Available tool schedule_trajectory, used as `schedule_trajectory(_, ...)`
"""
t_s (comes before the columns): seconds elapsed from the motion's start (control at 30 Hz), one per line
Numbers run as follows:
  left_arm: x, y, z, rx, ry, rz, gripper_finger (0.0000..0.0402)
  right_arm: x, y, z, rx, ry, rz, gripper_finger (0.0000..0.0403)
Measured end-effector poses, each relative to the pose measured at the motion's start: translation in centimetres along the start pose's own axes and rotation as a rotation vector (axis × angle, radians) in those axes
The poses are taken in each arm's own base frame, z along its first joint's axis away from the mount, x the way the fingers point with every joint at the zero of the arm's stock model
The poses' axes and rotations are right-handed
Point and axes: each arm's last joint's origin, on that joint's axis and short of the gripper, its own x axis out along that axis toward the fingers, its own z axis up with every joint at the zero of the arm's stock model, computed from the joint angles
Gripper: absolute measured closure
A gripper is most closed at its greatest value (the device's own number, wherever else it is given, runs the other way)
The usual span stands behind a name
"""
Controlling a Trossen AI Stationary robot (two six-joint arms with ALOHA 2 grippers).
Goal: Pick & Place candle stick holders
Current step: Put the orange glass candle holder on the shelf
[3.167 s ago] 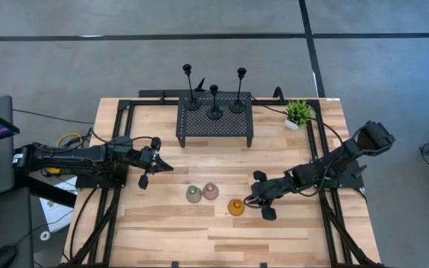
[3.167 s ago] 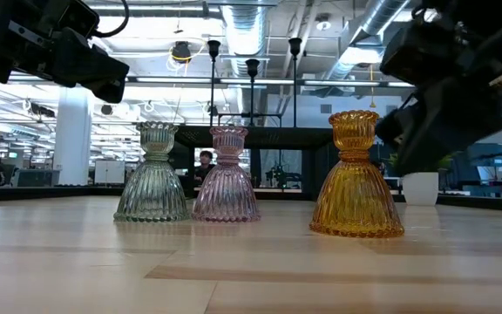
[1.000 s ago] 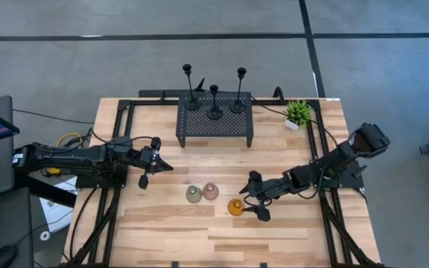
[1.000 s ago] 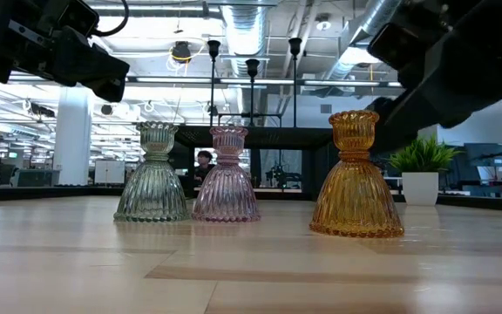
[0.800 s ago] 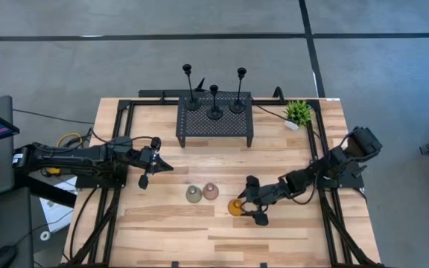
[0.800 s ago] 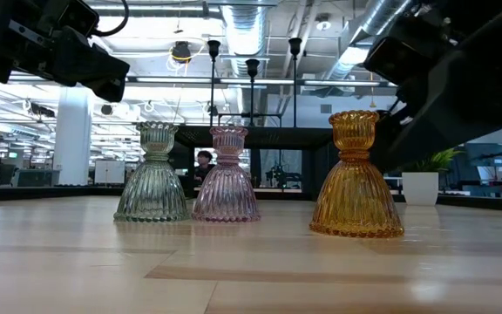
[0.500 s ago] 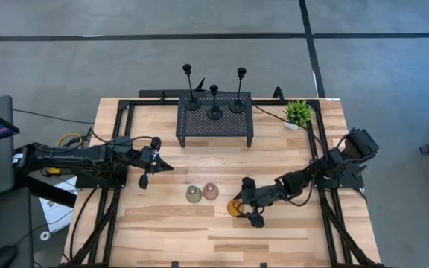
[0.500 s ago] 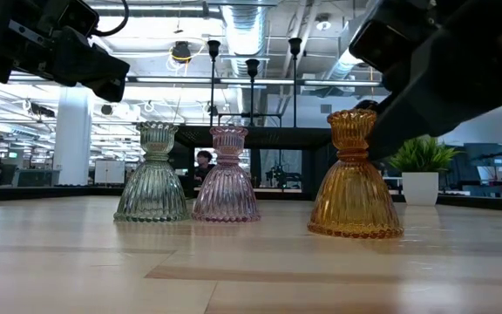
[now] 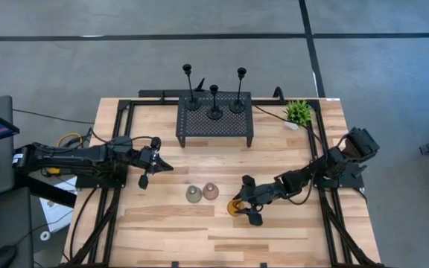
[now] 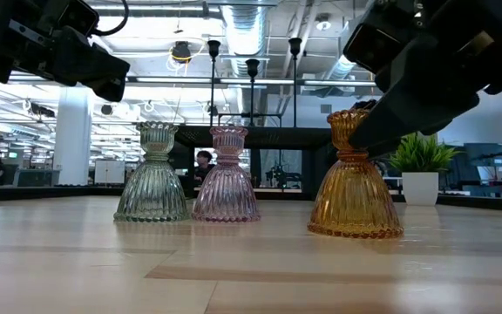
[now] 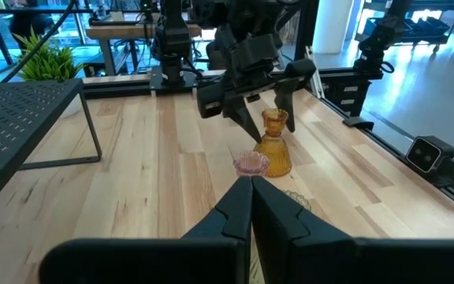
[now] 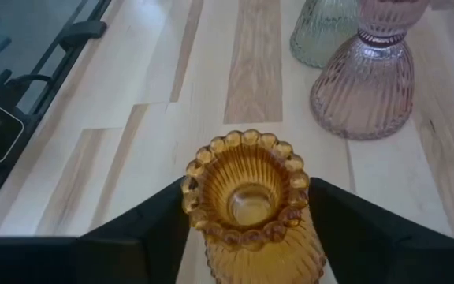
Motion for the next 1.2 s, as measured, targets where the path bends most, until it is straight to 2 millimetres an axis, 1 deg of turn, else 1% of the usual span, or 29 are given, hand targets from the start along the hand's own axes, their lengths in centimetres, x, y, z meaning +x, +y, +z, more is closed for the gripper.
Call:
schedule_trajectory(0.33, 0.0, 0.0, 0.0, 0.001, -0.002, 0.0, 0.0392, 0.0, 0.0, 0.0, 0.0, -0.003, 0.001, 0.0242)
schedule_trajectory(0.5, 0.0, 0.0, 0.0, 0.001, -0.002, 0.0, 0.0392, 0.0, 0.0, 0.0, 0.0, -0.002, 0.001, 0.0274)
schedule_trajectory(0.6, 0.0, 0.0, 0.0, 0.001, -0.002, 0.0, 0.0392, 0.0, 0.0, 0.0, 0.0, -0.003, 0.001, 0.0278)
schedule_trajectory(0.73, 0.0, 0.0, 0.0, 0.001, -0.002, 0.0, 0.0392, -0.3, 0.0, 0.3, 0.002, -0.006, 0.002, 0.0265)
schedule_trajectory(0.87, 0.0, 0.0, 0.0, 0.001, -0.002, 0.0, 0.0392, -1.0, -0.3, 1.2, 0.015, -0.048, 0.006, 0.026)
schedule_trajectory(1.07, 0.0, 0.0, 0.0, 0.001, -0.003, 0.0, 0.0392, -2.4, -1.1, 2.7, 0.023, -0.099, -0.011, 0.0281)
schedule_trajectory(1.2, 0.0, 0.0, 0.0, 0.001, -0.002, 0.0, 0.0392, -3.5, -1.9, 3.8, 0.044, -0.133, -0.032, 0.0274)
